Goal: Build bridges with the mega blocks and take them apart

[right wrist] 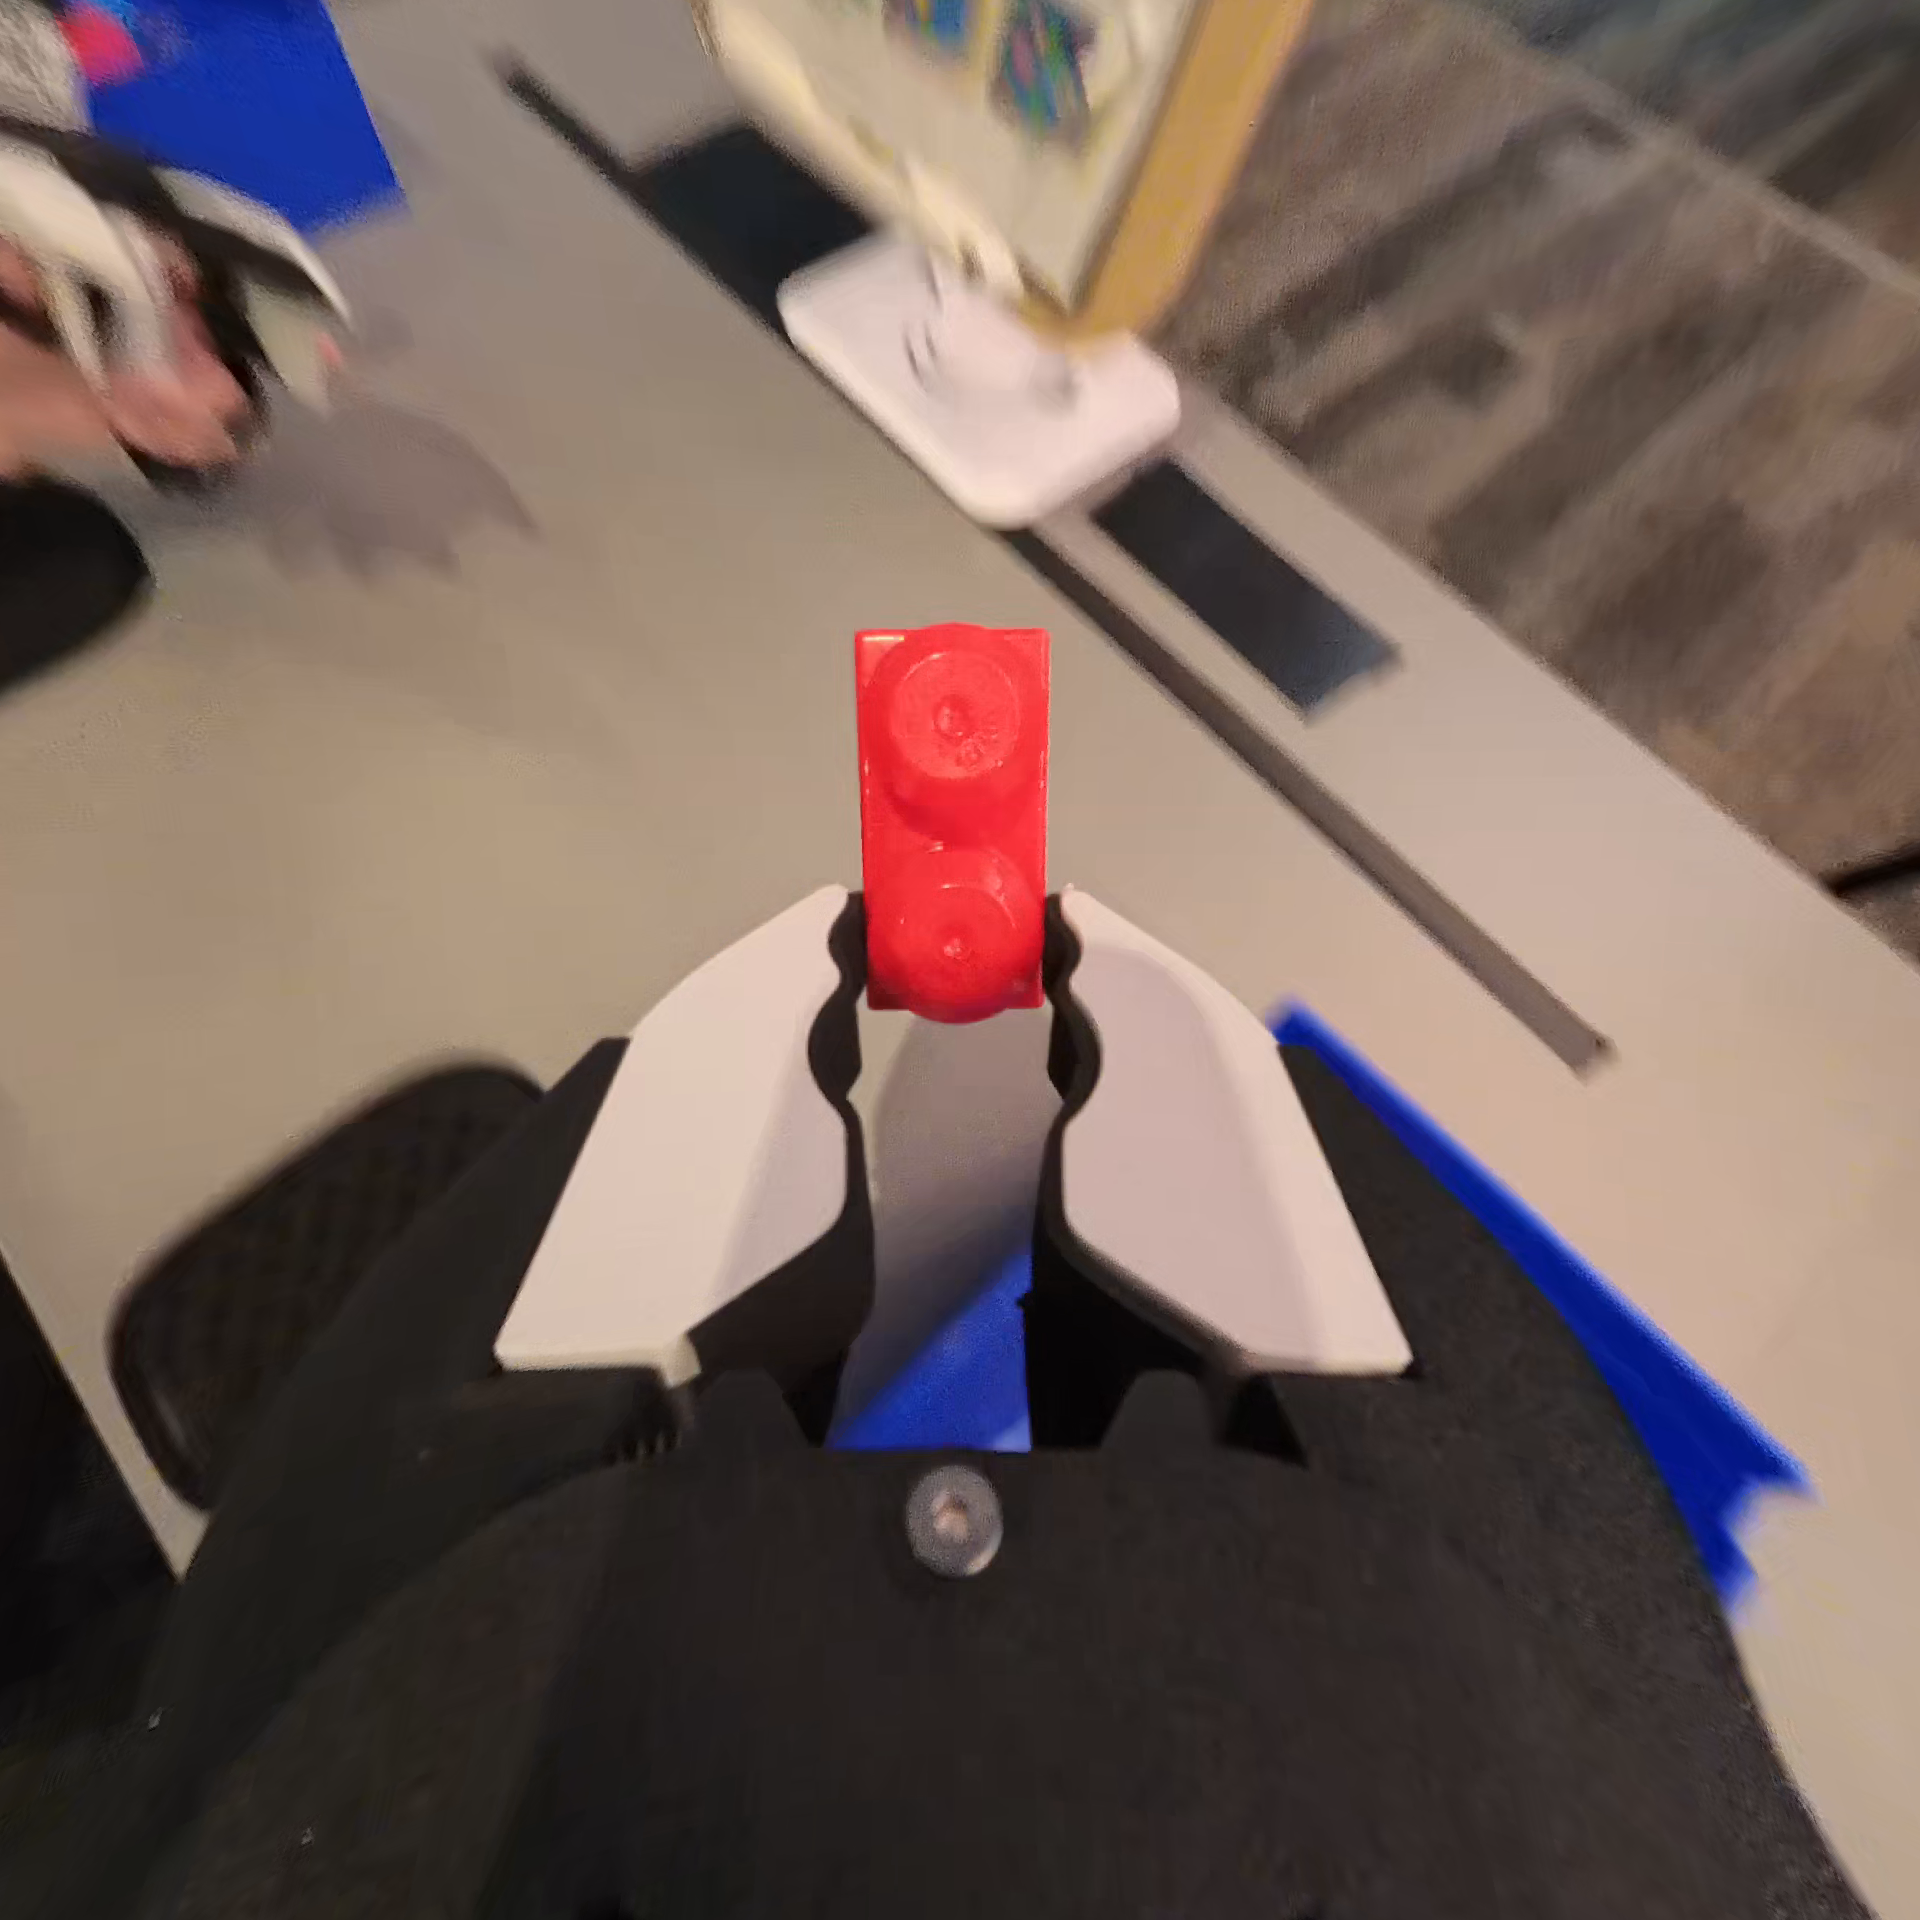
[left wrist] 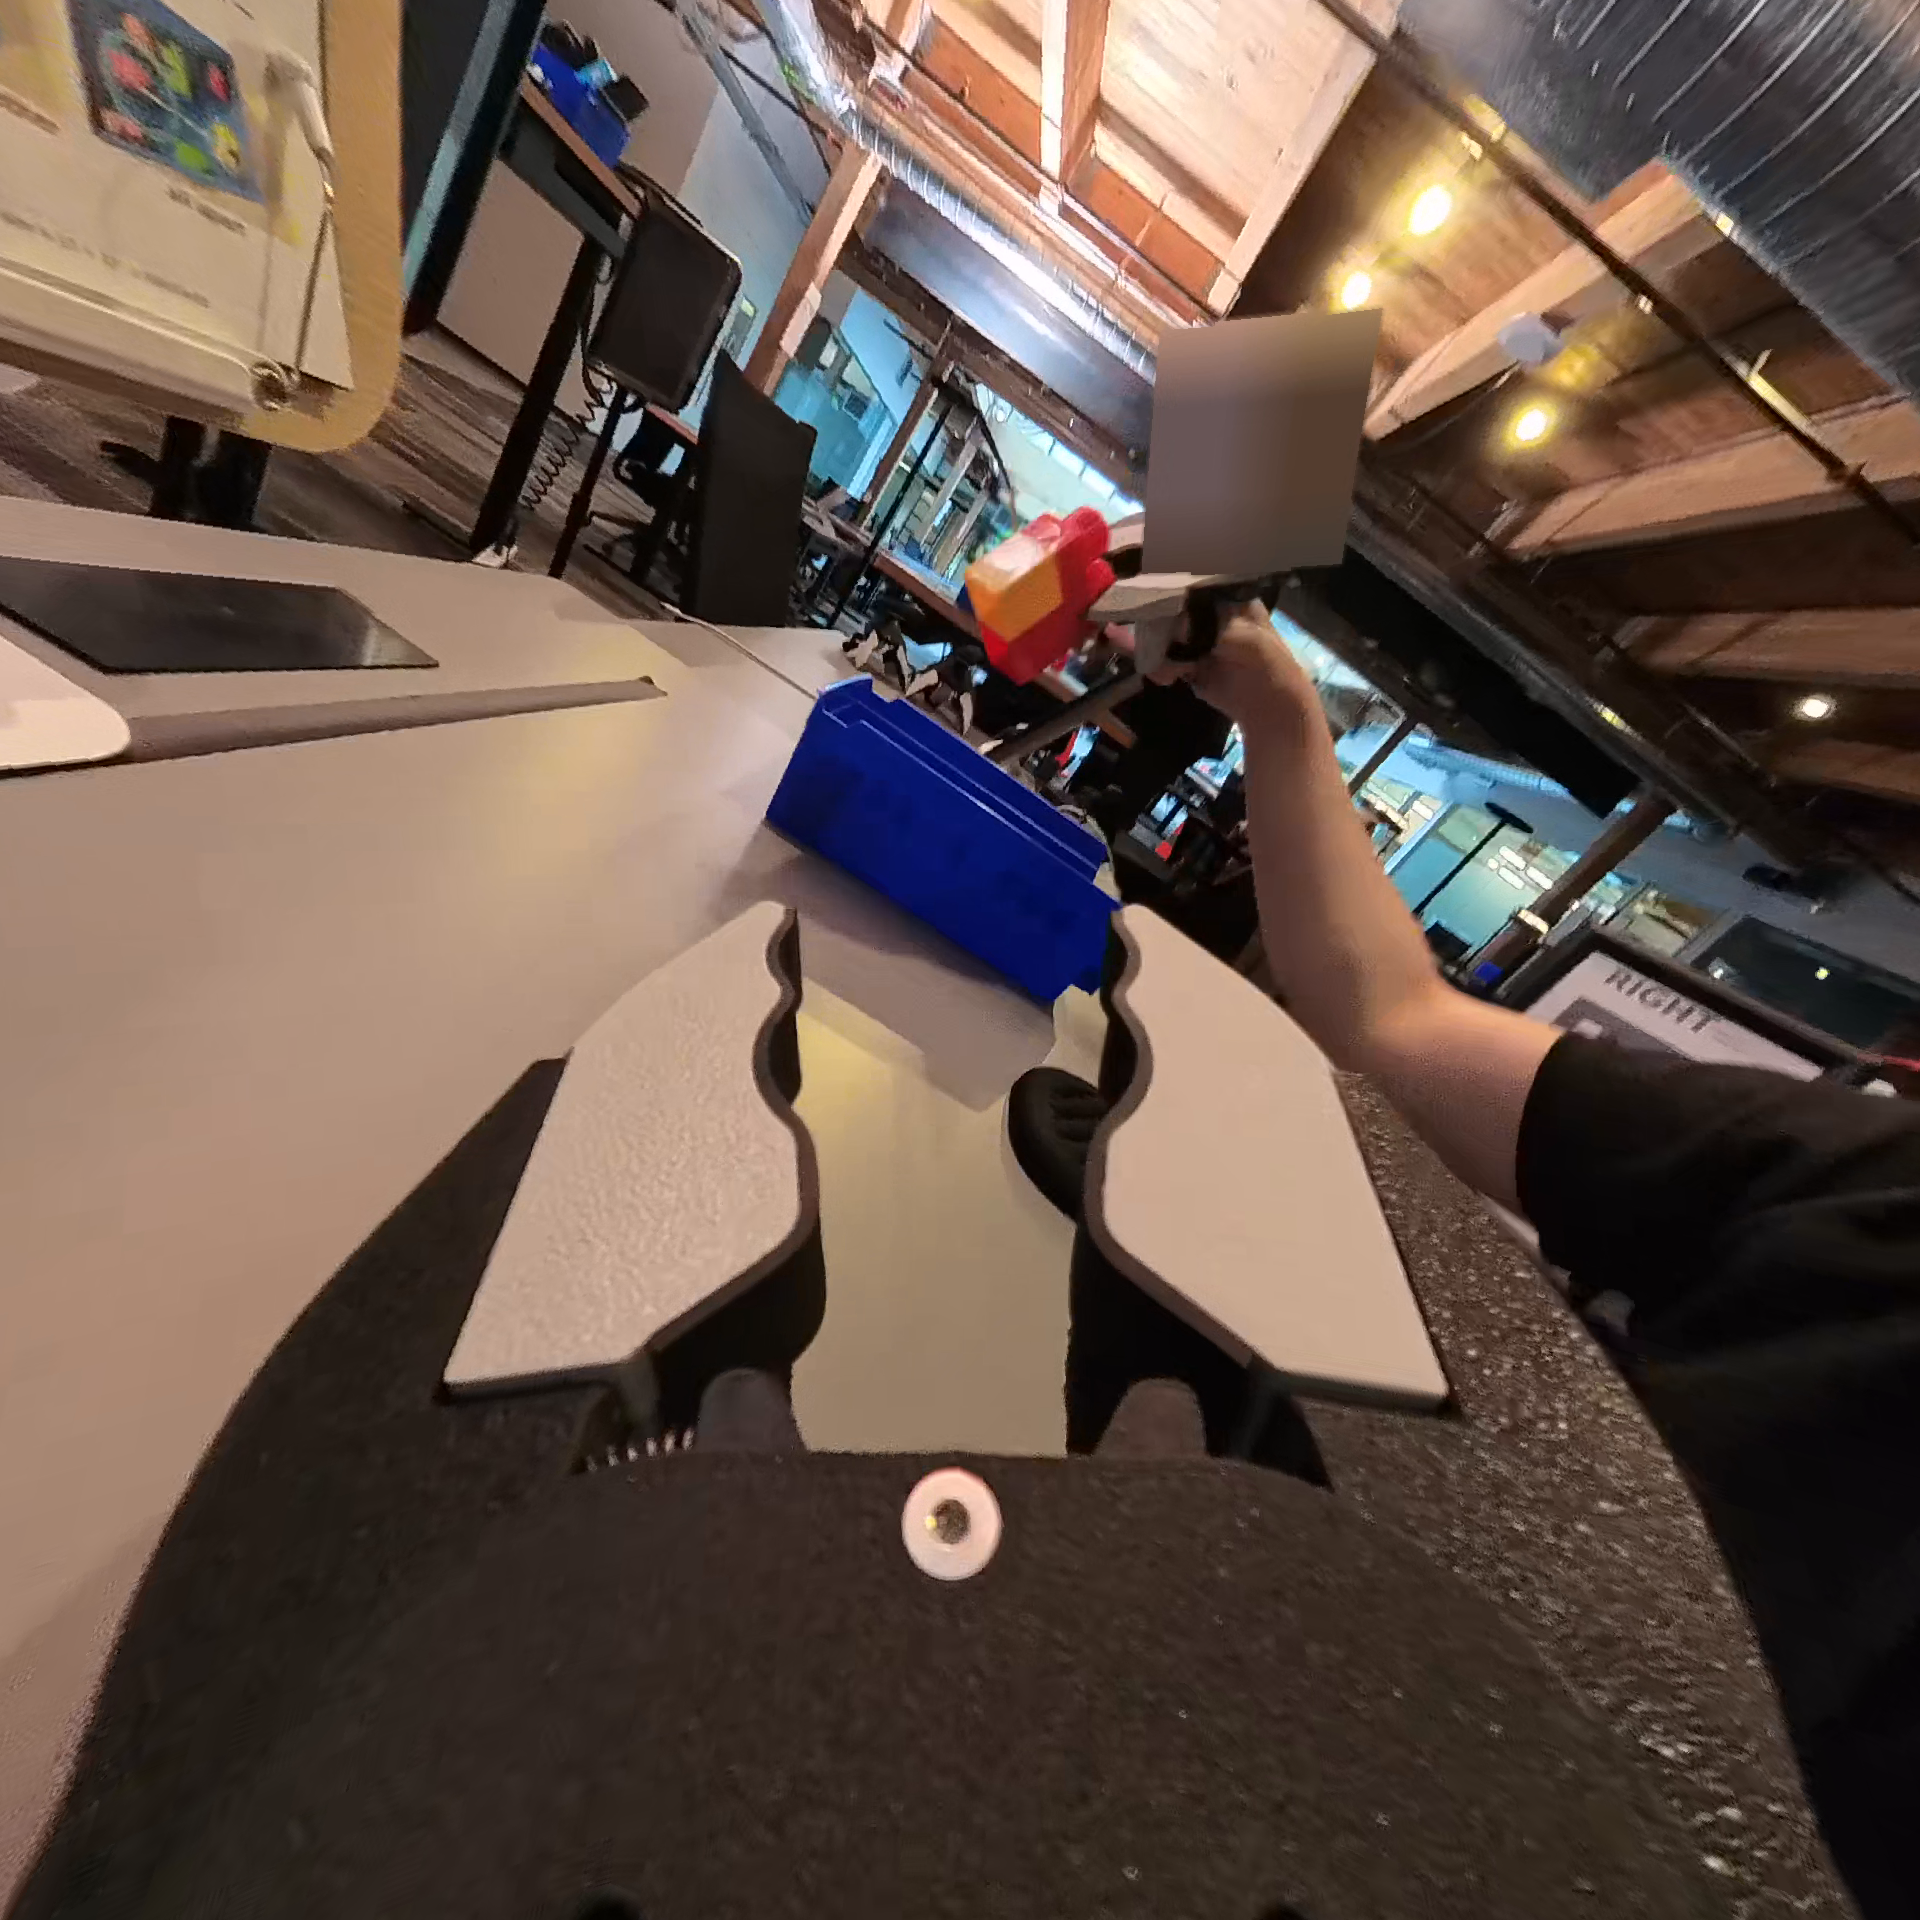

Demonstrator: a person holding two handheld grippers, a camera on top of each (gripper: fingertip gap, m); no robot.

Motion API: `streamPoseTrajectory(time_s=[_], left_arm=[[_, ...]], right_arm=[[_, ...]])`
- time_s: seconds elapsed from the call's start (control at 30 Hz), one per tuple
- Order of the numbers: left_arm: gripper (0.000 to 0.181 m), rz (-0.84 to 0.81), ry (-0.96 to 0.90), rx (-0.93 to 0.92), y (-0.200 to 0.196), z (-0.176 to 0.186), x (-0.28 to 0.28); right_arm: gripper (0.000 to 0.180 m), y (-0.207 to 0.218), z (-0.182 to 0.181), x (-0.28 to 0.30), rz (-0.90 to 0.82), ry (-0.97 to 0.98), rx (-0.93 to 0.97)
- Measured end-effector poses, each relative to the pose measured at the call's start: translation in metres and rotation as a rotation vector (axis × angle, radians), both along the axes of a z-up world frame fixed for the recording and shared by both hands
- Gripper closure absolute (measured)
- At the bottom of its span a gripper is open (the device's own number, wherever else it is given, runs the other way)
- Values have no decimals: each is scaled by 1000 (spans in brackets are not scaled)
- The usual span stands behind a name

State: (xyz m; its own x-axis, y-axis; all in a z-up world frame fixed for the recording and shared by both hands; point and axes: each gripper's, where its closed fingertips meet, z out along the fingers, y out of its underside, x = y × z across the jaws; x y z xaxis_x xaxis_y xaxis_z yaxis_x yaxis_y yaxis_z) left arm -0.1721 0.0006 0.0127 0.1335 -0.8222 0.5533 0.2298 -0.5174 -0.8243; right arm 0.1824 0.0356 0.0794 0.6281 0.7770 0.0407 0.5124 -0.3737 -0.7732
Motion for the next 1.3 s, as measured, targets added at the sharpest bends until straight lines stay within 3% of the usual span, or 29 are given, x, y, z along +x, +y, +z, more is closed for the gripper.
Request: streamPoseTrajectory(time_s=[0.17,0.3,0.67,0.77,0.9,1.1,1.2,1.3], left_arm=[[124,-8,44,25,-6,-3,12],[124,-24,70,32,-9,-9,20],[129,-44,149,-6,-6,-36,36],[134,-74,81,-38,-4,-32,41],[137,-116,-2,-76,-5,-24,46],[136,-124,19,-36,-16,-19,44],[135,-110,14,-5,-16,-9,39],[135,-85,23,39,-16,0,36]], right_arm=[[147,0,-77,140,-100,-280,-211],[147,6,-122,196,-57,-516,-300],[147,47,-179,207,232,-690,-295],[147,55,-186,212,292,-770,-272],[146,64,-189,218,311,-840,-253],[126,69,-165,217,255,-831,-141],[125,62,-128,212,218,-847,-59],[124,58,-64,173,170,-740,125]])
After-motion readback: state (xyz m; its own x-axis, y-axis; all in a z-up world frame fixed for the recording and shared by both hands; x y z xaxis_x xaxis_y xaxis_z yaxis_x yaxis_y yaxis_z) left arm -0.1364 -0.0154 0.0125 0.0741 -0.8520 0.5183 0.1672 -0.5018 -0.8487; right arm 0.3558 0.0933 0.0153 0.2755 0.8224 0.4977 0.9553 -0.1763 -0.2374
